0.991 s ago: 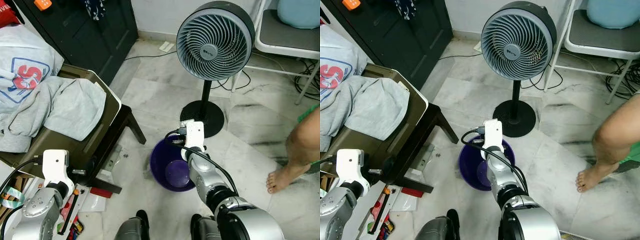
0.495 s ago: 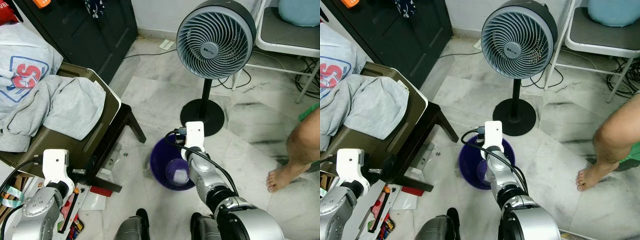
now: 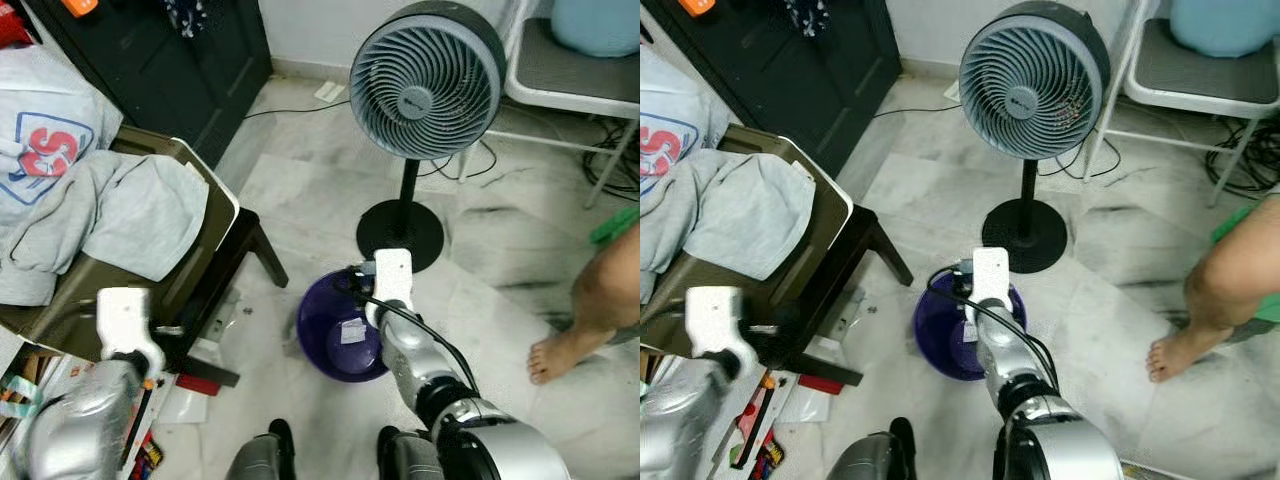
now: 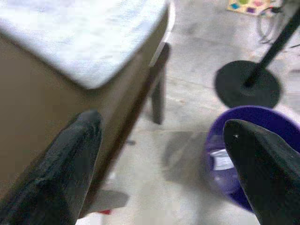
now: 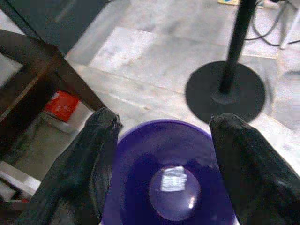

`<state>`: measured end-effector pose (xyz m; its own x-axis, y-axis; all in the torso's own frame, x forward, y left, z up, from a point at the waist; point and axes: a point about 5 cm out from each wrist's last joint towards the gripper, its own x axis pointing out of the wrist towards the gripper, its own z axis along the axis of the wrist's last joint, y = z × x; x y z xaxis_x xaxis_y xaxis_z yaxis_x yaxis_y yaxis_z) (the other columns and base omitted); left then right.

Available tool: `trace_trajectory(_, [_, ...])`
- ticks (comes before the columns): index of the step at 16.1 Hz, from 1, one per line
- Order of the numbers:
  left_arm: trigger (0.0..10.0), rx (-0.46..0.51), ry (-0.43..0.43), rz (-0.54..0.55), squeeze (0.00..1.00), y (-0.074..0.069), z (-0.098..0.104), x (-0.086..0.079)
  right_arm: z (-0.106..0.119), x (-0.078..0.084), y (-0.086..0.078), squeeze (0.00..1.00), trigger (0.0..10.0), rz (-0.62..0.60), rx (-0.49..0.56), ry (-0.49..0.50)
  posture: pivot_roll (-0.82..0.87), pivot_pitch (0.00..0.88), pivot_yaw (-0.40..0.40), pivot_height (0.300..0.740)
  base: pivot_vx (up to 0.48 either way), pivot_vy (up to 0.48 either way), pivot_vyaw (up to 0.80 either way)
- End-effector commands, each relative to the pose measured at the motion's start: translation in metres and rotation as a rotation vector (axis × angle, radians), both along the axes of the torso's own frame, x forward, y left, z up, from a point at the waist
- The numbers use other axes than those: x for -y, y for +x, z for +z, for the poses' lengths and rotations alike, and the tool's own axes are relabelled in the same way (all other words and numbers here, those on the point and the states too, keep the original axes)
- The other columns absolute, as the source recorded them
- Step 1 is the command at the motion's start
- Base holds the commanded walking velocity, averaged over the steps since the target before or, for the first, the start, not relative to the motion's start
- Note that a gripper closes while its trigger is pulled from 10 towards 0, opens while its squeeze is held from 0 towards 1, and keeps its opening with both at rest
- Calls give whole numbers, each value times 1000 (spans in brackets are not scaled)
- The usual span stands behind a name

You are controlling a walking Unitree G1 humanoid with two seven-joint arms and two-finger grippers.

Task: Clean up the room

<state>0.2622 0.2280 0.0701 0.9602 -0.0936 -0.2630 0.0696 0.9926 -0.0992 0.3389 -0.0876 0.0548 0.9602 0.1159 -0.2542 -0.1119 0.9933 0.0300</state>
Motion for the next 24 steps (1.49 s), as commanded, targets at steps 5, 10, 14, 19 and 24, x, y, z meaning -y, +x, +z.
trace_trajectory(5, [10000,70,-101,-132,0,16,4,39,6,25,-7,1000,10000,-26,78,-26,-109,123,64,740,0,0,0])
trace_trajectory(10, [10000,144,-163,-131,0,34,14,49,23,41,-13,1000,10000,-13,120,-47,-161,21,43,740,0,0,0])
trace_trajectory(14, [10000,202,-159,-107,0,40,17,42,36,57,-9,1000,10000,-34,155,-41,-172,0,36,740,0,0,0])
trace_trajectory(19, [10000,235,-93,117,0,23,11,4,48,61,-28,1000,10000,82,241,-45,-145,0,11,740,0,0,0])
trace_trajectory(24, [10000,188,-80,202,0,-21,-13,-14,38,82,-65,0,10000,96,213,-103,-144,0,-26,740,0,0,0])
